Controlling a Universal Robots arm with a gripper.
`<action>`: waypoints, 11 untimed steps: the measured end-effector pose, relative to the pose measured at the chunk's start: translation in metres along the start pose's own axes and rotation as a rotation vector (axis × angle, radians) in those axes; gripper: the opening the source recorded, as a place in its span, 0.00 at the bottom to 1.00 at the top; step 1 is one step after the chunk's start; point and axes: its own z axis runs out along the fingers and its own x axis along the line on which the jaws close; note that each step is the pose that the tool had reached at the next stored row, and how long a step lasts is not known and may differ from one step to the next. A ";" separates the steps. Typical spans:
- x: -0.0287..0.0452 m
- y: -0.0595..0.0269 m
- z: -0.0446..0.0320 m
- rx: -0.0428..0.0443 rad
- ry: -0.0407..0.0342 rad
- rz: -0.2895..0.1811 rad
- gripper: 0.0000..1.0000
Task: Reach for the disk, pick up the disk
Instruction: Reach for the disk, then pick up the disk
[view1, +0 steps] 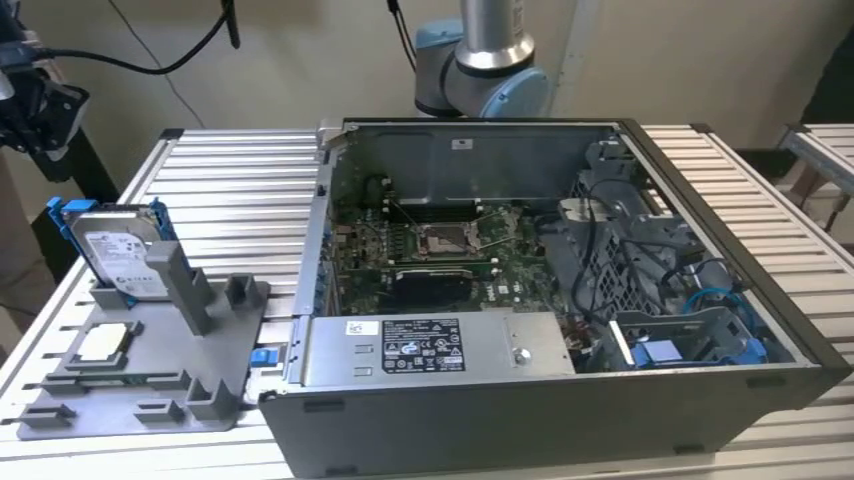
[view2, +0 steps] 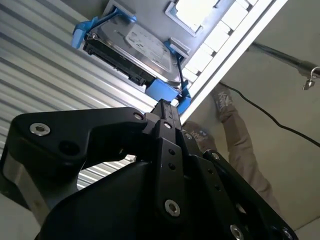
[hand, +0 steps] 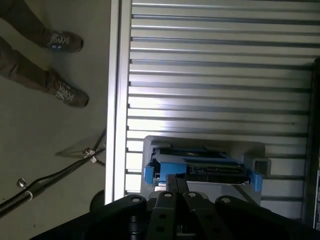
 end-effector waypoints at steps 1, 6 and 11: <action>0.0000 0.0000 0.0000 0.0000 -0.0001 0.000 0.00; 0.0002 0.0000 0.0000 0.0000 0.0003 -0.010 0.00; 0.0002 0.0000 0.0000 0.0001 0.0036 -0.100 0.00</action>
